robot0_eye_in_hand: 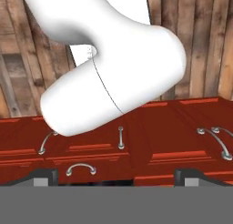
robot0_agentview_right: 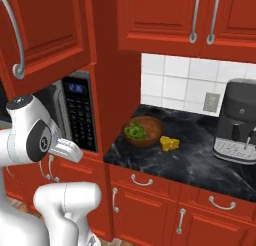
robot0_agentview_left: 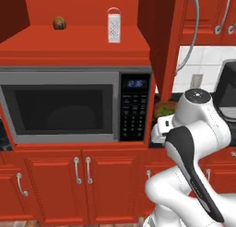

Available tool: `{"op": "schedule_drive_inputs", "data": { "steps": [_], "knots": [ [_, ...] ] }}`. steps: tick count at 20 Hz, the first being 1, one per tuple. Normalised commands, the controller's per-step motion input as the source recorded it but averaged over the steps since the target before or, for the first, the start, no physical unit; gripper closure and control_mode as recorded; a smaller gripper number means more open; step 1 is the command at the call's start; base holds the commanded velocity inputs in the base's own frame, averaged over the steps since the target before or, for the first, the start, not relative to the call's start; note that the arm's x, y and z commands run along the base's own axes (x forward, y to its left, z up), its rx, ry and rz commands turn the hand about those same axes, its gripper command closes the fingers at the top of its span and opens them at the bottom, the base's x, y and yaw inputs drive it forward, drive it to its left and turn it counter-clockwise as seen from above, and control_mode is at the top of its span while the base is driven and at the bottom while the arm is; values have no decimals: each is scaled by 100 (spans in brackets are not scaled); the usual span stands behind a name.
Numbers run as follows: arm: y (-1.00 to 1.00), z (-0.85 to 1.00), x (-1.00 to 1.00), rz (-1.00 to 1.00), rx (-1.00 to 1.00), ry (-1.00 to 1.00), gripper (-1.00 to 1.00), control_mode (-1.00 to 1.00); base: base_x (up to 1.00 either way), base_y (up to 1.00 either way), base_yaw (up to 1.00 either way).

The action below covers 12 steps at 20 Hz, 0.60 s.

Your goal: Pick the cheese from the fridge and the cheese grater from the cabinet and place them next to the salad bowl.

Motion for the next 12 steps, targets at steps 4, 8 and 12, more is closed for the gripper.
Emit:
{"op": "schedule_drive_inputs", "data": {
  "steps": [4,8,12],
  "knots": [
    [0,0,0,0,0,0,-100,100,-35,42,-13],
    [0,0,0,0,0,0,-100,100,-38,63,-13],
    [0,0,0,0,0,0,-100,100,-37,63,-12]
  ]
}}
